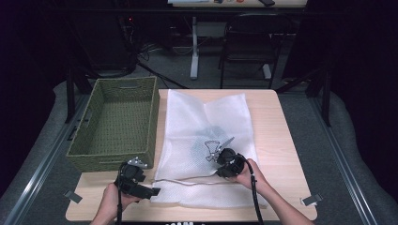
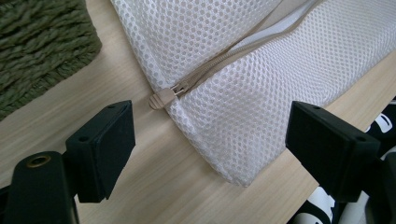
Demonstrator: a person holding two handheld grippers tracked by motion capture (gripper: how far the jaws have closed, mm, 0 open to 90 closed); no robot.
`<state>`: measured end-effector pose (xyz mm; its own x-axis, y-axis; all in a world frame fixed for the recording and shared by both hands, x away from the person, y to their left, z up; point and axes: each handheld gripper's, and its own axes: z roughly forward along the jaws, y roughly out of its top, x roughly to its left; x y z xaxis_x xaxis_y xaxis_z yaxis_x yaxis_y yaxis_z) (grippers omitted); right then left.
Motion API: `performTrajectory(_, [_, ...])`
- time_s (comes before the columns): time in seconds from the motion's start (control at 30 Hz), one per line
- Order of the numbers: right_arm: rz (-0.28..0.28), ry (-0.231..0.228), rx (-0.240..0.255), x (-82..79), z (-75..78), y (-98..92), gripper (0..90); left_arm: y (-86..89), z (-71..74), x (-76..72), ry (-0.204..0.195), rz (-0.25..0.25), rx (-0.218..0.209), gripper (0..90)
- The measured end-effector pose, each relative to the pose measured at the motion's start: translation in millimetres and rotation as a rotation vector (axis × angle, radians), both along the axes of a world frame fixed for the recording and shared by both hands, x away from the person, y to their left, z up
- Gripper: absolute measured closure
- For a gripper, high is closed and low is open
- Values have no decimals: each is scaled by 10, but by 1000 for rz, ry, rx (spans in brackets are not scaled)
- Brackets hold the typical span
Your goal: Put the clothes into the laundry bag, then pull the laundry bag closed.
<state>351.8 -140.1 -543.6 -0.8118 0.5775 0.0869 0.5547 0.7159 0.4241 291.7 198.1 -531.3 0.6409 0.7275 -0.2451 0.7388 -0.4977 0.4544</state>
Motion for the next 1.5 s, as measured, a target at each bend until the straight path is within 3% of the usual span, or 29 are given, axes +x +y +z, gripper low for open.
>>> performTrajectory(0.2, [2, -5, 13, -5, 41, -41, 846, -40, -37, -6, 25, 3, 14, 177])
performTrajectory(0.3, [0, 0, 19, -18, 69, -73, 788, -54, -79, 3, 51, 6, 24, 189])
performTrajectory(0.47, [3, 5, 47, -34, 170, -125, 604, -98, -109, -34, 73, -8, 30, 269])
performTrajectory(0.63, [18, -44, 79, -116, 343, -122, 408, -96, -125, -39, 68, 3, 40, 345])
performTrajectory(0.87, [45, -87, 122, -197, 431, -73, 388, -124, -183, -32, 83, 8, 51, 431])
performTrajectory(1.07, [58, -103, 161, -217, 466, -17, 407, -119, -237, -27, 69, 28, 45, 630])
performTrajectory(1.1, [64, -103, 164, -217, 463, -2, 424, -118, -243, -29, 62, 26, 45, 723])
performTrajectory(1.3, [66, -110, 167, -239, 466, 50, 481, -164, -251, -26, 21, 7, 57, 858])
performTrajectory(1.5, [84, -137, 175, -258, 482, 106, 512, -190, -127, -86, -67, -11, 47, 864])
